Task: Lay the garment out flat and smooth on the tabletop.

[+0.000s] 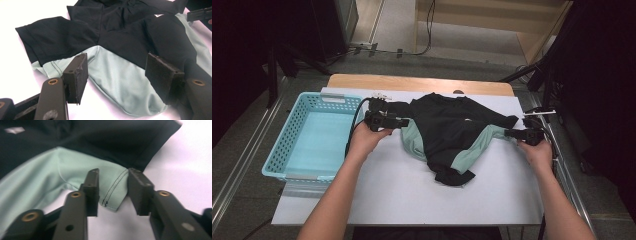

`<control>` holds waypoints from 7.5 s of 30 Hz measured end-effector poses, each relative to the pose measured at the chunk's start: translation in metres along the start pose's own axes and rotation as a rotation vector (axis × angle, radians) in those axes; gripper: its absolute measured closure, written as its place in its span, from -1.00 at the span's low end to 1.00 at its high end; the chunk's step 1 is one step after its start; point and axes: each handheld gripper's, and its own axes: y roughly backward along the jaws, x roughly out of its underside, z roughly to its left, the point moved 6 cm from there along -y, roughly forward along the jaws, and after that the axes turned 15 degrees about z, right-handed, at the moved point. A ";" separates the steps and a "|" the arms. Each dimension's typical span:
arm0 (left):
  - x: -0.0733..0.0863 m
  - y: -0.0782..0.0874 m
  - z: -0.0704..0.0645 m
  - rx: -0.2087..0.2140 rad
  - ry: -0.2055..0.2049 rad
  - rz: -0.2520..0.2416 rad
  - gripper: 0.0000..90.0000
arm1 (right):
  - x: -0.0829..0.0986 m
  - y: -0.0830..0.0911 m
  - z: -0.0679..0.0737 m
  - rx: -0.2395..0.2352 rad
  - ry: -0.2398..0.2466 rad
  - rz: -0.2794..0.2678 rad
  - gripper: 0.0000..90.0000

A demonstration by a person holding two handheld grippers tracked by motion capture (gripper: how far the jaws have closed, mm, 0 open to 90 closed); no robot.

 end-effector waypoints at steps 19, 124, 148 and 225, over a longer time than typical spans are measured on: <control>-0.007 -0.002 0.004 -0.011 0.001 -0.012 -0.20 | 0.022 0.023 0.005 -0.036 -0.038 0.005 0.68; -0.022 -0.064 0.064 -0.269 0.147 0.057 1.00 | 0.056 0.030 0.080 -0.106 0.250 -0.063 0.14; -0.042 -0.010 0.047 -0.128 0.157 -0.054 0.33 | 0.062 0.050 0.089 -0.123 0.276 -0.098 0.13; 0.018 0.029 -0.019 0.116 -0.022 0.015 -0.25 | 0.065 0.035 0.195 -0.240 0.551 -0.041 -0.15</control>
